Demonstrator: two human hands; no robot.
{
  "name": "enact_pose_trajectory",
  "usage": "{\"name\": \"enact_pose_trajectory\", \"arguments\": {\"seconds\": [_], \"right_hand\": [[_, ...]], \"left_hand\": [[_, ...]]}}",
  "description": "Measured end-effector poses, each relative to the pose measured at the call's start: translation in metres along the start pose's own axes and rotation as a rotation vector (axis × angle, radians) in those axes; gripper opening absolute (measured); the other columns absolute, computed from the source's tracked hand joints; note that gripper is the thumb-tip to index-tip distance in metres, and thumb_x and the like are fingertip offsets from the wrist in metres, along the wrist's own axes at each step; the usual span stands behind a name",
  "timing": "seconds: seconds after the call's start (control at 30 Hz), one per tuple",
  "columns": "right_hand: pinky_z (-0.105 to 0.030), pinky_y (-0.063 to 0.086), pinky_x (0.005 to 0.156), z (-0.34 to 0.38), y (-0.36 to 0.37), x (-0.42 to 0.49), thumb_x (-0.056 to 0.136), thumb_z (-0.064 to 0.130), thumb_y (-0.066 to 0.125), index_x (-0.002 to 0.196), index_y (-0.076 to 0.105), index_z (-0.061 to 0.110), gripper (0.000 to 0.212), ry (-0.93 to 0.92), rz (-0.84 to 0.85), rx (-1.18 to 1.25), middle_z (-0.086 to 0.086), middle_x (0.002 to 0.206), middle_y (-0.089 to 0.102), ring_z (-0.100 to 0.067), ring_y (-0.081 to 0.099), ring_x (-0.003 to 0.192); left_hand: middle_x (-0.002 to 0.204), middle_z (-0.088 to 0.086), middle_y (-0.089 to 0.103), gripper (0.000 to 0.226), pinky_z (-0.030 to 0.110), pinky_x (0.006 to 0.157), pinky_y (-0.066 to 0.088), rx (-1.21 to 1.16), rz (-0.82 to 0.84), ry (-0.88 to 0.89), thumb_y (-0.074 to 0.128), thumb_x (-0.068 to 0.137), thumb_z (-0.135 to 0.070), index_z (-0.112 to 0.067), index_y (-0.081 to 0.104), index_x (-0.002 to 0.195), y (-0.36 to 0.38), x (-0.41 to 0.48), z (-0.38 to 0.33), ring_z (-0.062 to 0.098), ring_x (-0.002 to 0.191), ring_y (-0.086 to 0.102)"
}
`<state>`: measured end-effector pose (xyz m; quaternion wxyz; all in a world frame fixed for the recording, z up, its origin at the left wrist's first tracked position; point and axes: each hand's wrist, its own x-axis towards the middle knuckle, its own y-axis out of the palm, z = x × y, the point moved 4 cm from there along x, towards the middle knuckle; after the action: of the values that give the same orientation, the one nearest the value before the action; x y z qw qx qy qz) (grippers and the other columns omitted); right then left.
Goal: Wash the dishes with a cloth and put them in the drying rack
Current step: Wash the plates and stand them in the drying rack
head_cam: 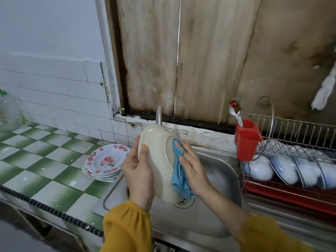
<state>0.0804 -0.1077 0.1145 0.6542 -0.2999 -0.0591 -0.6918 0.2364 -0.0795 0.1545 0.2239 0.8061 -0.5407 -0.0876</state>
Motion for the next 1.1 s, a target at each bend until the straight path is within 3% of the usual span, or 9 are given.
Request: {"name": "enact_pose_trajectory", "arguments": {"seconds": [0.1, 0.2, 0.3, 0.5, 0.67, 0.73, 0.9, 1.03, 1.1], "right_hand": [[-0.04, 0.011, 0.123, 0.003, -0.011, 0.009, 0.096, 0.032, 0.039, 0.135, 0.039, 0.039, 0.04, 0.211, -0.081, 0.04, 0.019, 0.152, 0.029, -0.004, 0.015, 0.146], [-0.027, 0.008, 0.122, 0.027, -0.004, -0.013, 0.098, 0.044, 0.038, 0.141, 0.035, 0.039, 0.044, -0.055, -0.045, -0.092, 0.014, 0.155, 0.029, 0.0, 0.012, 0.146], [-0.029, 0.01, 0.122, 0.02, -0.011, -0.032, 0.101, 0.041, 0.039, 0.144, 0.04, 0.033, 0.044, -0.293, 0.036, -0.211, 0.011, 0.156, 0.033, -0.013, 0.015, 0.149], [-0.041, 0.029, 0.117, 0.006, -0.047, 0.028, 0.093, 0.027, 0.041, 0.12, 0.054, 0.047, 0.037, 0.139, -0.269, 0.112, 0.02, 0.134, 0.052, -0.007, 0.042, 0.134], [-0.034, 0.024, 0.116, 0.076, -0.022, 0.011, 0.095, 0.027, 0.044, 0.134, 0.053, 0.024, 0.04, -0.435, -0.203, -0.235, 0.01, 0.136, 0.054, -0.011, 0.035, 0.137], [-0.032, 0.025, 0.115, 0.075, -0.016, 0.015, 0.095, 0.029, 0.046, 0.136, 0.05, 0.023, 0.042, -0.486, -0.15, -0.301, 0.012, 0.138, 0.051, -0.011, 0.036, 0.136], [-0.023, 0.035, 0.105, 0.053, -0.035, 0.065, 0.095, 0.018, 0.053, 0.118, 0.064, 0.023, 0.026, 0.146, -0.364, 0.058, 0.007, 0.123, 0.055, -0.013, 0.048, 0.124], [-0.03, 0.03, 0.111, 0.084, -0.003, 0.037, 0.087, 0.029, 0.056, 0.128, 0.063, 0.018, 0.043, -0.421, -0.163, -0.318, -0.003, 0.131, 0.057, -0.023, 0.046, 0.125], [-0.032, 0.03, 0.113, 0.077, -0.004, 0.038, 0.087, 0.031, 0.057, 0.127, 0.062, 0.022, 0.041, -0.495, -0.101, -0.333, -0.002, 0.134, 0.055, -0.021, 0.045, 0.126]], "left_hand": [[0.123, 0.004, 0.067, 0.031, 0.039, 0.096, 0.053, 0.027, 0.008, 0.058, 0.054, 0.098, -0.014, -0.034, 0.059, 0.121, 0.01, -0.016, 0.004, 0.021, 0.111, 0.065], [0.119, 0.003, 0.069, 0.028, 0.04, 0.097, 0.052, 0.014, -0.003, 0.073, 0.054, 0.099, -0.013, -0.032, 0.062, 0.117, 0.016, -0.017, 0.005, 0.022, 0.112, 0.064], [0.117, 0.005, 0.071, 0.027, 0.038, 0.09, 0.053, -0.101, -0.001, -0.01, 0.055, 0.098, -0.013, -0.03, 0.065, 0.117, 0.009, -0.011, 0.012, 0.025, 0.107, 0.067], [0.123, -0.01, 0.066, 0.03, 0.033, 0.099, 0.051, 0.103, 0.141, 0.157, 0.058, 0.095, -0.014, -0.033, 0.061, 0.118, 0.025, -0.025, 0.002, 0.01, 0.116, 0.062], [0.123, 0.002, 0.068, 0.03, 0.043, 0.1, 0.051, 0.137, 0.211, 0.225, 0.057, 0.09, -0.023, -0.035, 0.062, 0.117, 0.037, -0.019, -0.012, 0.016, 0.116, 0.063], [0.12, 0.004, 0.069, 0.029, 0.042, 0.097, 0.053, 0.113, 0.212, 0.215, 0.057, 0.09, -0.023, -0.033, 0.063, 0.116, 0.035, -0.014, -0.014, 0.017, 0.113, 0.065], [0.121, -0.001, 0.069, 0.025, 0.032, 0.098, 0.052, 0.106, 0.235, 0.249, 0.059, 0.09, -0.029, -0.036, 0.064, 0.114, 0.036, -0.018, -0.015, 0.013, 0.116, 0.062], [0.111, -0.003, 0.073, 0.029, 0.025, 0.087, 0.055, 0.025, 0.241, 0.22, 0.053, 0.093, -0.02, -0.025, 0.065, 0.119, 0.03, -0.006, -0.02, 0.017, 0.11, 0.066], [0.109, -0.005, 0.073, 0.031, 0.027, 0.088, 0.055, 0.051, 0.25, 0.241, 0.052, 0.091, -0.022, -0.024, 0.064, 0.12, 0.027, -0.004, -0.021, 0.016, 0.109, 0.067]]}}
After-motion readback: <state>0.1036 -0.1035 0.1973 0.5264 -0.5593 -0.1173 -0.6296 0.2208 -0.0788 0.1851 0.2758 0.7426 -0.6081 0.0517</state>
